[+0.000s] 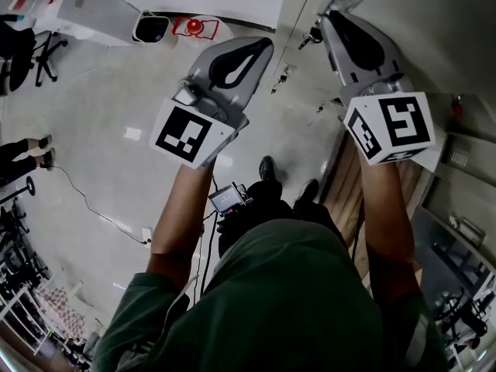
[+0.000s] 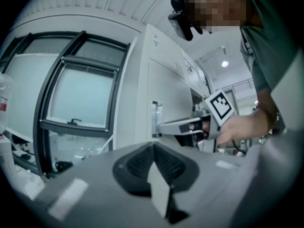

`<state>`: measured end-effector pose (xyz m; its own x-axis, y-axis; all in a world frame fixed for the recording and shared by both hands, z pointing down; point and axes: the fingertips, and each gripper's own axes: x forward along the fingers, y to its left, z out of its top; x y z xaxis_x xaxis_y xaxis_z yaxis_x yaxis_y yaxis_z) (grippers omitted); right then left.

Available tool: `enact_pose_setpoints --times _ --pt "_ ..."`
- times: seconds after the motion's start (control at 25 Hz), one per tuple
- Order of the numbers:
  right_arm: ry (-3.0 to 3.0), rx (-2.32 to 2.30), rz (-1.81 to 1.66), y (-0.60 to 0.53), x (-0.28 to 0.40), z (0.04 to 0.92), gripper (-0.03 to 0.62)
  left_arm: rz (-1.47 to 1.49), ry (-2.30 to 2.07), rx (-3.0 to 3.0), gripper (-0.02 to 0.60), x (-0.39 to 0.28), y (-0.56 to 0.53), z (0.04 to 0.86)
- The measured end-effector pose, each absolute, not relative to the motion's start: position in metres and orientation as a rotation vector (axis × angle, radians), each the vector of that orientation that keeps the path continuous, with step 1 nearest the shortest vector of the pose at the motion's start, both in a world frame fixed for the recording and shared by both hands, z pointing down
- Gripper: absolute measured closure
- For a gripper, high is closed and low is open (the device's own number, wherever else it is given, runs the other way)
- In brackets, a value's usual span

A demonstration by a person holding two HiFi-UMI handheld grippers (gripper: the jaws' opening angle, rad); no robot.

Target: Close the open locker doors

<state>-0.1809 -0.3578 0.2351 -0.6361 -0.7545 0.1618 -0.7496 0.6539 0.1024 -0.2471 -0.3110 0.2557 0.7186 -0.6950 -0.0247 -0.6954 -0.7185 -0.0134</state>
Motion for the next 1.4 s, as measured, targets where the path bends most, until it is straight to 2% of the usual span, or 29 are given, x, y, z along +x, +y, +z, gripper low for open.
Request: enact_pose_setpoints --times 0.64,1.4 --pt "-2.707 1.273 -0.025 -0.333 -0.162 0.219 0.559 0.079 1.056 -2.924 0.578 -0.221 -0.289 0.233" --pt "-2.716 1.344 0.06 -0.211 -0.066 0.223 0.559 0.064 0.749 -3.032 0.578 -0.107 -0.214 0.218"
